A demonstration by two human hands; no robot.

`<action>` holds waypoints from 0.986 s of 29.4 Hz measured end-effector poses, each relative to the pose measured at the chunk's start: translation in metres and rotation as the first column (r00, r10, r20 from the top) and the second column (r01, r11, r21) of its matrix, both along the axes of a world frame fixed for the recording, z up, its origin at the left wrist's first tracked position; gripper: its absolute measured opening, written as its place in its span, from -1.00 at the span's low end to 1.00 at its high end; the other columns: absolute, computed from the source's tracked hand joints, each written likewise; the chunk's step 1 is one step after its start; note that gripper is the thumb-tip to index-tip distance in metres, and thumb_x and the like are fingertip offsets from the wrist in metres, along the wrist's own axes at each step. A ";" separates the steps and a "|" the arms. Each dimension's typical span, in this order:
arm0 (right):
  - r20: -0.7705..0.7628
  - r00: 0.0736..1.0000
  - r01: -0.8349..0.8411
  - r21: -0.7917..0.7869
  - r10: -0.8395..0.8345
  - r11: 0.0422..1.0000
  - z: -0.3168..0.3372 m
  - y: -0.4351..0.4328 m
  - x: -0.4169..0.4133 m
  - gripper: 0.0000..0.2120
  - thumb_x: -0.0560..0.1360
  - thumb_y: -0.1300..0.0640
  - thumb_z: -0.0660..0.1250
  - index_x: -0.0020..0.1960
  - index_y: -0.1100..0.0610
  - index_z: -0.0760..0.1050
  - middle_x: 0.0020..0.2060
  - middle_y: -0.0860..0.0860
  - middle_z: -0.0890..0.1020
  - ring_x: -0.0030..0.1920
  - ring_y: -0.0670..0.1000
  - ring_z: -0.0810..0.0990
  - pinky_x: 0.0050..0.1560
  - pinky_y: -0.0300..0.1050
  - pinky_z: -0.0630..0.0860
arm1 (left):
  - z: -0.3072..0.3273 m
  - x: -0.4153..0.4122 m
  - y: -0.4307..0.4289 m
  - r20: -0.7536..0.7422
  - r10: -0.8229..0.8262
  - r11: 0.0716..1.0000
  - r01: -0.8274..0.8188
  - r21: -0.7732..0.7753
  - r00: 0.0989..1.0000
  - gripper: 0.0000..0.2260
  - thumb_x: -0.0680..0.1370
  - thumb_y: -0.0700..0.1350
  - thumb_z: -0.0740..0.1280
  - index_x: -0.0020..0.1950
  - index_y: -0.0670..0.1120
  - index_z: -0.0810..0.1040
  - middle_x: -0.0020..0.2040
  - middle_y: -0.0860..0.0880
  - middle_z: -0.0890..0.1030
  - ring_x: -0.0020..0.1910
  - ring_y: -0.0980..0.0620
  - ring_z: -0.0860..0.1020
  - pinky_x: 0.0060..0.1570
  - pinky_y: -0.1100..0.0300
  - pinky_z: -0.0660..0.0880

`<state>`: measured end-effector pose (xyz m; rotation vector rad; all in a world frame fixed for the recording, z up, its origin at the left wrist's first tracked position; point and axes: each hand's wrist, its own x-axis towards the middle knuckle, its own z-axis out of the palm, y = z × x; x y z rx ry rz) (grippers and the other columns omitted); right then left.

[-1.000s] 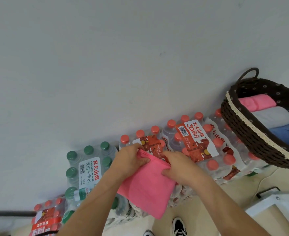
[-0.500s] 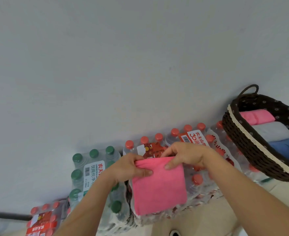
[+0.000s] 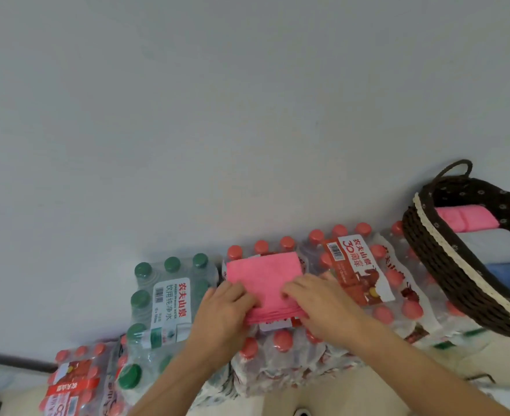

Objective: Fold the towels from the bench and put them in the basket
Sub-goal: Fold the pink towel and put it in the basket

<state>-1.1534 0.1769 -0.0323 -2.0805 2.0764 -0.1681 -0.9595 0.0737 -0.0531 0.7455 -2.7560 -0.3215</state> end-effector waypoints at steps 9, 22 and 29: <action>-0.167 0.986 -0.043 -0.161 0.016 0.986 -0.031 0.021 0.022 -0.33 0.20 0.07 0.44 0.31 0.10 0.43 0.03 0.03 0.51 0.07 0.08 0.49 -0.04 0.00 0.51 | -0.017 0.004 0.026 0.128 0.032 0.993 -0.017 -0.119 0.991 -0.44 0.23 -0.01 0.41 0.23 -0.03 0.50 0.19 -0.03 0.52 0.15 -0.06 0.47 0.08 0.00 0.45; -0.165 0.970 -0.211 -0.203 0.179 0.956 -0.044 0.034 0.015 -0.48 0.33 0.29 0.09 0.19 0.14 0.59 0.19 0.07 0.62 0.18 0.02 0.61 0.03 -0.08 0.62 | -0.022 0.012 0.034 0.102 -0.066 0.998 0.067 -0.007 0.993 -0.61 0.40 0.05 0.26 0.16 -0.05 0.60 0.12 0.02 0.59 0.10 0.02 0.52 0.07 0.17 0.54; 0.480 0.866 0.142 0.036 -0.141 0.989 -0.022 0.015 -0.007 -0.74 0.55 0.07 0.30 0.23 0.05 0.53 -0.02 -0.06 0.68 -0.06 -0.08 0.64 -0.03 -0.01 0.58 | 0.012 0.006 0.002 0.076 0.068 0.874 -0.096 0.477 0.995 -0.93 0.56 -0.02 0.28 -0.08 0.04 0.54 -0.38 0.11 0.55 -0.36 0.17 0.50 -0.33 0.35 0.37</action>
